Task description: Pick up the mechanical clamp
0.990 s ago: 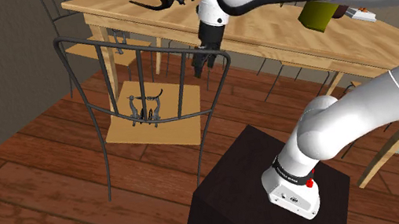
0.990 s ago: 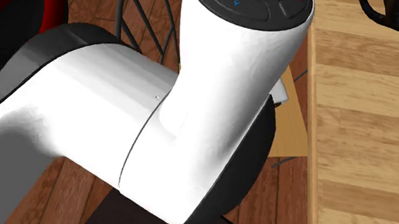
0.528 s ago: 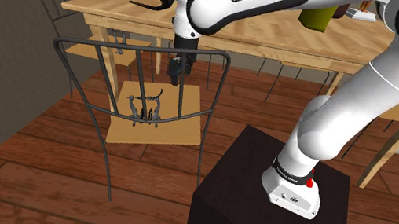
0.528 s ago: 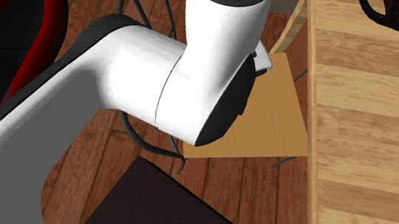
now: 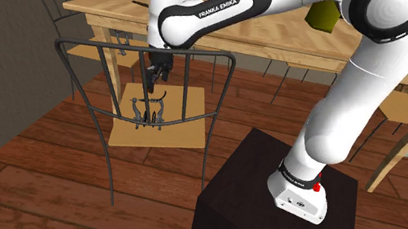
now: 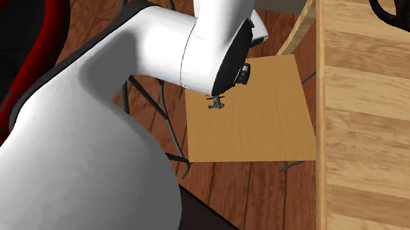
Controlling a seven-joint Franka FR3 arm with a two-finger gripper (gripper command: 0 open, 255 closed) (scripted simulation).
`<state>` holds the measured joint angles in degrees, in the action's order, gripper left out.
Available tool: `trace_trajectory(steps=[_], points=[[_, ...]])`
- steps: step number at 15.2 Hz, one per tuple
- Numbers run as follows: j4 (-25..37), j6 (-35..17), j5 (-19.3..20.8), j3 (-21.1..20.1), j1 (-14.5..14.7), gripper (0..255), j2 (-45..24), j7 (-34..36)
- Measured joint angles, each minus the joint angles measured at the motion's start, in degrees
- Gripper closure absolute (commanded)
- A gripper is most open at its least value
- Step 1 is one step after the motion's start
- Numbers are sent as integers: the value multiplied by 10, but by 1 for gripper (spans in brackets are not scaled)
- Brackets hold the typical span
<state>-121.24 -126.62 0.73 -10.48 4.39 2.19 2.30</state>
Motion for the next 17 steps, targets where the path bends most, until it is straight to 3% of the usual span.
trace_trajectory(steps=[7,15,16,17], points=[[113,-42,49,-11,22,0,-132,34],[105,-91,42,2,29,0,-159,39],[106,-93,48,3,30,255,-165,36],[105,-96,52,4,30,255,-167,35]])
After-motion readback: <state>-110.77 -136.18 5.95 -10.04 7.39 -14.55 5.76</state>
